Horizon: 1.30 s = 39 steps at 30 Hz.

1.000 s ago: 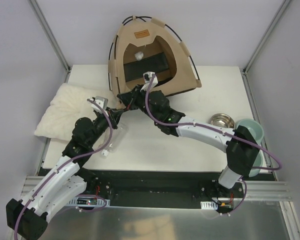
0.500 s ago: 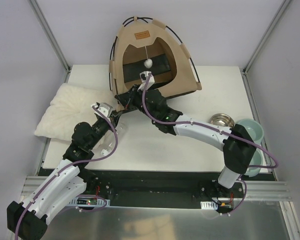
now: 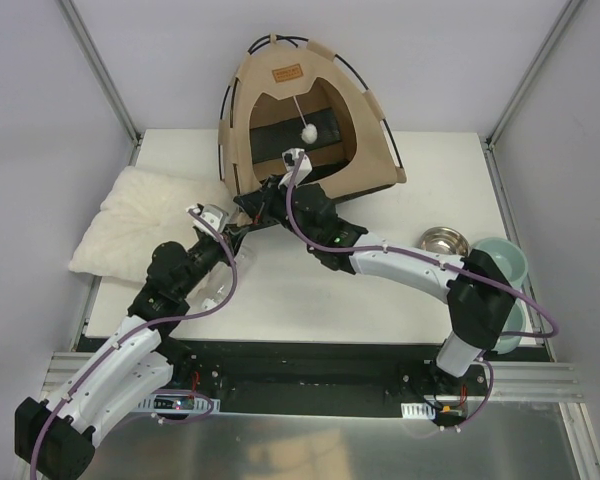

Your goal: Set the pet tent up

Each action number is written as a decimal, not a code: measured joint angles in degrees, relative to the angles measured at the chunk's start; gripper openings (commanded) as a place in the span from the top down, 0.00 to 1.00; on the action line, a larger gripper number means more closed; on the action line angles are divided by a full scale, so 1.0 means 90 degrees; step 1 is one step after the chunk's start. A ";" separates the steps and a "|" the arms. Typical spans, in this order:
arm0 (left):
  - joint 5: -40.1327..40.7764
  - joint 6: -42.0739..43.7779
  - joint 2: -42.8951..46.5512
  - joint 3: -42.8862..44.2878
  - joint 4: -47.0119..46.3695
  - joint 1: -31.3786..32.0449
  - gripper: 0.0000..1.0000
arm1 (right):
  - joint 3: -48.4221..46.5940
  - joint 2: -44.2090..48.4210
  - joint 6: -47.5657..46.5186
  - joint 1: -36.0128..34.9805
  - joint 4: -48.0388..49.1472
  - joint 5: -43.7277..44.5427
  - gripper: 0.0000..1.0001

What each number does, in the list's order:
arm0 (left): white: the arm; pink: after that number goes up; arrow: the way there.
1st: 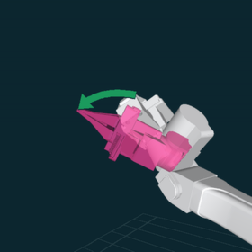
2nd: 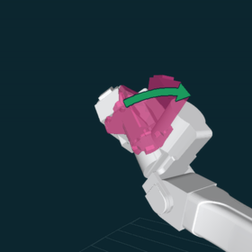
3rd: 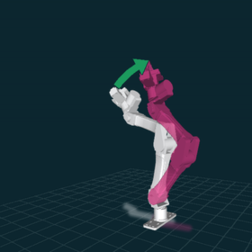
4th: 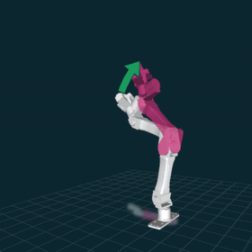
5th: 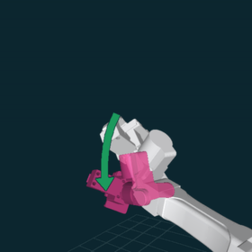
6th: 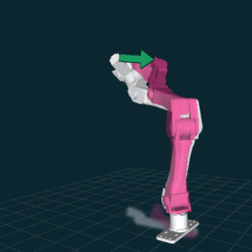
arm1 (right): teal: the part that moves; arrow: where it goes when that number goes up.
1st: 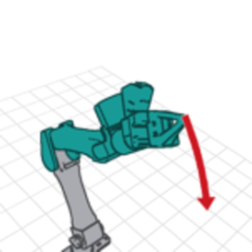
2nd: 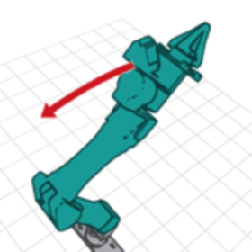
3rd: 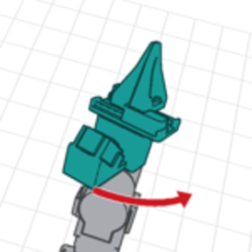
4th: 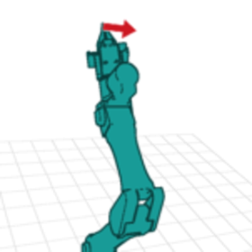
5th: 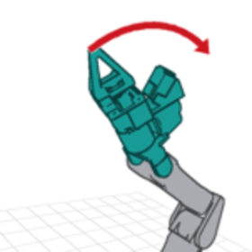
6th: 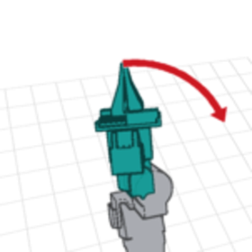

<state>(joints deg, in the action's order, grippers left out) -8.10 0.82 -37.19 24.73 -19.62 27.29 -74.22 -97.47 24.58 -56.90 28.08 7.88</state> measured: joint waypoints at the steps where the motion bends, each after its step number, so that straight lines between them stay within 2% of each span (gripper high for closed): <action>1: -0.0024 -0.0039 -0.0010 0.0000 0.0012 0.0002 1.00 | 0.0049 0.0034 0.0000 0.0000 0.0002 0.0002 1.00; 15: 0.0029 -0.0410 0.0034 -0.0002 -0.0090 0.0002 1.00 | 0.0189 0.0338 0.0005 0.0002 0.0010 0.0107 1.00; 39: -0.0046 -0.0522 0.0039 -0.0015 -0.0117 0.0002 1.00 | -0.0015 0.0117 0.0019 0.0002 -0.0151 -0.0002 1.00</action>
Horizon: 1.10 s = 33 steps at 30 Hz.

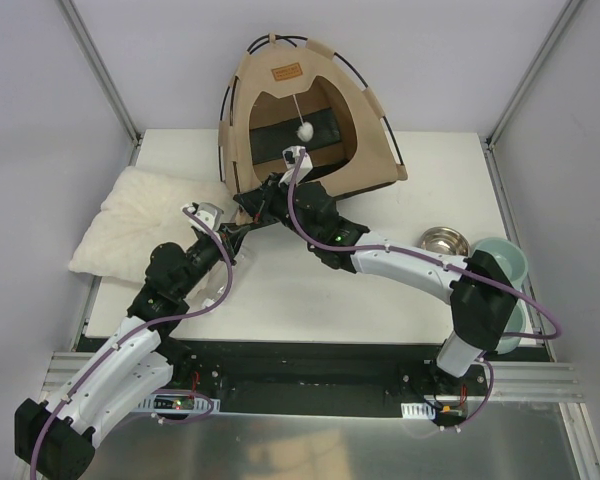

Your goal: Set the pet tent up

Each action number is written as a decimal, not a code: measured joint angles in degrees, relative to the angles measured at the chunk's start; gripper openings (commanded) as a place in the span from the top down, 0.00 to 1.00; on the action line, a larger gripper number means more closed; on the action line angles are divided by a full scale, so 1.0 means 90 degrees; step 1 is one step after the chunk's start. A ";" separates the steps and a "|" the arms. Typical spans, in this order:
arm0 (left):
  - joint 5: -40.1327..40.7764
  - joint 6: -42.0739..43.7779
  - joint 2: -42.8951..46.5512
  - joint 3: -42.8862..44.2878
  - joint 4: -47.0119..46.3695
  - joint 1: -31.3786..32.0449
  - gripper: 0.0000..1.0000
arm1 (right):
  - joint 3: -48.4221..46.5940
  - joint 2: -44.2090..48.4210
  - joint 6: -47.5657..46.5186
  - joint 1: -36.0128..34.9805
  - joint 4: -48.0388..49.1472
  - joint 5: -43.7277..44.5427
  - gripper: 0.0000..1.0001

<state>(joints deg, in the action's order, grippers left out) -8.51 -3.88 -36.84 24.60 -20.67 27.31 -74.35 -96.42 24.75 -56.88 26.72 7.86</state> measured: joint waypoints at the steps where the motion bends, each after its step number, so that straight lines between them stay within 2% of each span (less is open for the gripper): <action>1: 0.0000 0.0000 0.0000 0.0000 -0.0002 0.0000 1.00 | -0.0002 0.0000 -0.0002 -0.0002 0.0000 0.0002 1.00; 17: 0.0000 0.0012 -0.0002 -0.0002 -0.0121 -0.0002 1.00 | -0.0279 -0.0095 -0.0274 -0.0153 -0.0386 0.0767 1.00; 33: -0.0022 -0.0211 -0.0245 0.0036 0.0044 0.0010 1.00 | 0.0248 0.0189 -0.0219 -0.0143 -0.0267 0.0202 1.00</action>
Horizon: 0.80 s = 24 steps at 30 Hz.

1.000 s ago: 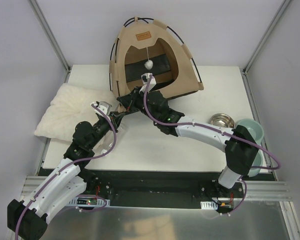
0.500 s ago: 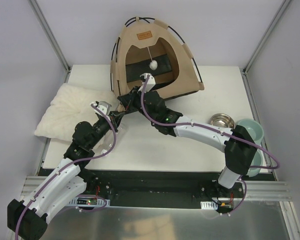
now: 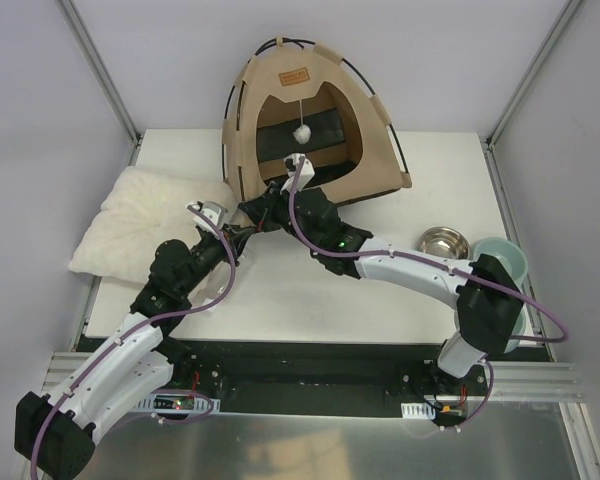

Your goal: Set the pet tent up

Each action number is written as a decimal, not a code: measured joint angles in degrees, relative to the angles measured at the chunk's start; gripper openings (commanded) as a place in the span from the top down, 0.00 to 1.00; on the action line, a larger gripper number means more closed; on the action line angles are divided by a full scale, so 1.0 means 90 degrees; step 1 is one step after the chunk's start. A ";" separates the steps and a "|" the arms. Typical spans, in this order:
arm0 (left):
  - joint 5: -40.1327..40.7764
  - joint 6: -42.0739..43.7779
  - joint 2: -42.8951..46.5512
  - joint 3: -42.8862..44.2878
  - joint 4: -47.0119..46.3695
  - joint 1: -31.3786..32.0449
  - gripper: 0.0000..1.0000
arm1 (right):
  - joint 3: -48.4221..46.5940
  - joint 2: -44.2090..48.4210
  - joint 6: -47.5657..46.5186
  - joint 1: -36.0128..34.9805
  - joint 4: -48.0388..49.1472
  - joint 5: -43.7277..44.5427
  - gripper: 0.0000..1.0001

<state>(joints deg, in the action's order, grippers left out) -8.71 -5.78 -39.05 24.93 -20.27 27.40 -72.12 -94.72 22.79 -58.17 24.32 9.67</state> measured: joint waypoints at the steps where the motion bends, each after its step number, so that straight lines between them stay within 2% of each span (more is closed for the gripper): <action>1: 0.0002 -0.0010 0.0000 0.0000 0.0002 0.0000 1.00 | 0.0049 0.0046 0.0027 0.0000 0.0005 -0.0015 1.00; 2: 0.0002 -0.0027 0.0002 0.0000 -0.0002 0.0000 1.00 | 0.0083 0.0087 0.0061 0.0000 0.0007 -0.0027 0.97; 5: 0.0005 -0.0078 0.0015 0.0000 -0.0051 0.0000 1.00 | 0.0087 0.0148 0.0126 0.0000 -0.0005 -0.0075 0.79; 10: -0.0002 -0.0117 0.0017 0.0000 -0.0049 0.0000 1.00 | 0.0041 0.0160 0.0155 0.0000 -0.0189 0.0049 0.63; 18: -0.0007 -0.0121 0.0085 0.0000 -0.0049 0.0000 1.00 | -0.0641 0.0158 -0.0015 0.0070 -0.0804 0.0508 0.57; 24: -0.0005 -0.0121 0.0107 0.0000 -0.0046 0.0000 1.00 | -0.1129 0.0090 -0.0274 0.0138 -0.1224 0.0495 0.53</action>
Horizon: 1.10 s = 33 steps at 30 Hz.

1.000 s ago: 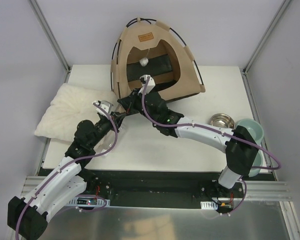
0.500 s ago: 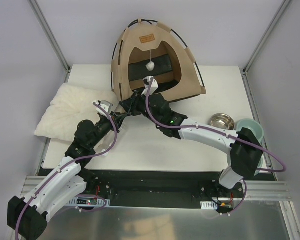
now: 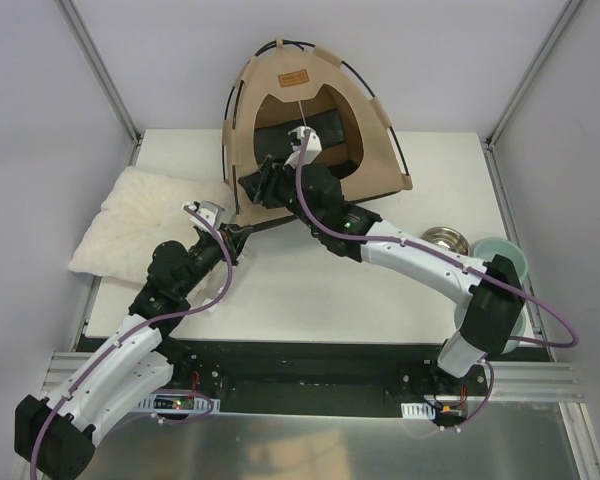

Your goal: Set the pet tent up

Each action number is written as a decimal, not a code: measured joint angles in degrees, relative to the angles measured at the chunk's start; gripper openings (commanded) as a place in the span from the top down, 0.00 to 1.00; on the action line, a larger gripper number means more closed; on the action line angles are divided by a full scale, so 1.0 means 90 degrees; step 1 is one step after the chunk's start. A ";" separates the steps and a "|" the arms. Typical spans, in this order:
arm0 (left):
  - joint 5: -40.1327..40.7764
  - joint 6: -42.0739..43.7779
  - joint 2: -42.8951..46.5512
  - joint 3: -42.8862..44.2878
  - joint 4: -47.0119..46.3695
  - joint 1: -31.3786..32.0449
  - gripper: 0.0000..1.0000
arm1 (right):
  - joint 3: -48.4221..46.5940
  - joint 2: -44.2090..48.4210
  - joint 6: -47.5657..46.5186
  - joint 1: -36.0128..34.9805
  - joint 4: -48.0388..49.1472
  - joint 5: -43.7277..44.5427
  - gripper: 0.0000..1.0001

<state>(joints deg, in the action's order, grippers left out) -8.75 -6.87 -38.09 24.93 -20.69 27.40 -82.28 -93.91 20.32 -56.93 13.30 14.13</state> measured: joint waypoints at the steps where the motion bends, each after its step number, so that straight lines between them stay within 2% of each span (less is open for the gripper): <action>1: 0.0000 -0.0002 0.0002 -0.0002 0.0000 0.0000 1.00 | -0.0112 -0.0036 -0.0039 0.0000 -0.0063 -0.0019 0.53; 14: 0.0002 -0.0007 0.0039 -0.0002 0.0007 0.0000 1.00 | -0.1263 -0.0806 -0.0364 0.0000 -0.0964 -0.0478 0.53; 16: 0.0005 -0.0007 0.0039 -0.0002 0.0017 0.0000 1.00 | -0.1462 -0.0981 -0.0376 0.0000 -0.1103 -0.0498 0.60; 22: 0.0036 -0.0007 0.0051 -0.0041 0.0027 0.0000 1.00 | -0.1824 -0.1287 -0.0350 0.0029 -0.1265 -0.0651 1.00; 33: 0.0226 -0.0022 0.0311 -0.0109 0.0073 0.0000 1.00 | -0.1749 -0.1280 -0.0136 0.0027 -0.1022 -0.0607 1.00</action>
<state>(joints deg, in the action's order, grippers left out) -6.72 -7.07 -35.29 23.94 -20.03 27.40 -98.02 -105.43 19.09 -56.69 4.10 8.67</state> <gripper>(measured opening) 0.059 0.056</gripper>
